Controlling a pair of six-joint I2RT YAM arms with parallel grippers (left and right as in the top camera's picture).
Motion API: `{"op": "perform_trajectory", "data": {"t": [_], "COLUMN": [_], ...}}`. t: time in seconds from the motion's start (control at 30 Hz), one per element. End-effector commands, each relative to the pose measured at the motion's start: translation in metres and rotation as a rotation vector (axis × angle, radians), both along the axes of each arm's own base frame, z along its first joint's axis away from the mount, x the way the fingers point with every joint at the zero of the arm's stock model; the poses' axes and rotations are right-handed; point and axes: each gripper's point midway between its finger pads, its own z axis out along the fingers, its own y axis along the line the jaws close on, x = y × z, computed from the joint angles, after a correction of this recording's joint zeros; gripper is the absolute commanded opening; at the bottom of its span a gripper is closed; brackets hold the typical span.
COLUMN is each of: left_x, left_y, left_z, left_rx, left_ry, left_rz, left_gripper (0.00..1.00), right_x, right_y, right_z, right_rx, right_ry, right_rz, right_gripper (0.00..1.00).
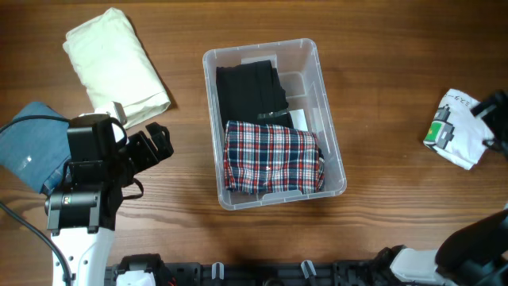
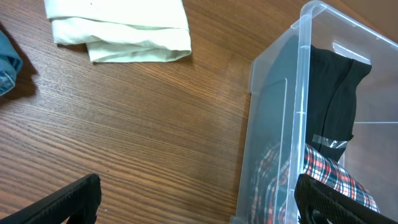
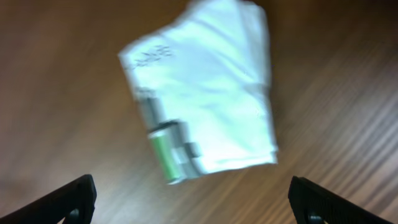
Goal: Pack container
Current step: 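Move the right gripper to the white printed T-shirt and grasp it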
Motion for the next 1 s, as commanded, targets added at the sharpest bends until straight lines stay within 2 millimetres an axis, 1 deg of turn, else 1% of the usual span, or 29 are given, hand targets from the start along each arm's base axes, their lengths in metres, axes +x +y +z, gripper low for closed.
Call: {"op": "perform_trajectory", "data": {"t": [0.0, 0.07, 0.13, 0.23, 0.33, 0.43, 0.5, 0.57, 0.63, 0.7, 0.77, 0.8, 0.83, 0.93, 0.97], "left_x": [0.001, 0.0, -0.001, -0.003, -0.003, -0.003, -0.003, -0.003, -0.003, -0.003, -0.003, -0.003, -0.003, -0.003, -0.003], "left_y": [-0.003, -0.004, -0.004, -0.004, -0.004, -0.004, -0.004, -0.004, -0.004, -0.004, -0.004, -0.004, -0.004, -0.004, -0.004], "left_z": [0.009, 0.008, 0.007, 0.005, 0.005, 0.005, 0.005, 0.005, 0.005, 0.005, 0.005, 0.005, 0.005, 0.005, 0.005], "left_rx": [-0.014, -0.014, -0.014, -0.015, -0.015, -0.015, -0.015, -0.015, -0.015, -0.015, -0.015, -0.015, -0.015, -0.015, -0.015], "left_ry": [-0.021, -0.014, -0.008, 0.0, 0.002, 0.002, 0.002, 0.002, 0.002, 0.002, 0.002, 0.002, 0.002, 0.002, 0.002], "left_rz": [-0.007, -0.007, -0.006, -0.007, -0.006, -0.006, -0.006, -0.006, -0.006, -0.007, -0.006, -0.007, -0.006, -0.006, -0.006], "left_gripper": [1.0, 1.0, 1.0, 1.0, 1.0, 1.0, 1.0, 1.0, 1.0, 1.0, 1.0, 1.0, 1.0, 1.0, 1.0], "right_x": [-0.011, -0.009, -0.004, -0.003, -0.001, 0.005, 0.01, 0.014, 0.023, 0.033, 0.043, 0.05, 0.054, 0.06, 0.063], "right_y": [-0.015, -0.021, -0.021, -0.026, -0.031, -0.038, -0.041, -0.037, -0.025, -0.014, -0.008, -0.004, 0.0, 0.006, 0.008], "right_z": [-0.051, -0.072, -0.082, -0.108, -0.122, -0.13, -0.14, -0.151, -0.161, -0.16, -0.152, -0.145, -0.139, -0.122, -0.109], "right_rx": [0.107, 0.143, 0.168, 0.186, 0.19, 0.175, 0.178, 0.209, 0.268, 0.324, 0.354, 0.375, 0.398, 0.422, 0.428], "right_ry": [0.011, 0.01, -0.006, 0.021, 0.027, 0.01, 0.003, -0.01, -0.061, -0.128, -0.197, -0.244, -0.275, -0.337, -0.37], "right_rz": [-0.027, 0.01, 0.045, 0.076, 0.079, 0.082, 0.085, 0.097, 0.164, 0.21, 0.24, 0.26, 0.265, 0.292, 0.297], "right_gripper": [1.0, 1.0, 1.0, 1.0, 1.0, 1.0, 1.0, 1.0, 1.0, 0.86, 0.49, 0.1, 0.04, 0.04, 0.04]}}
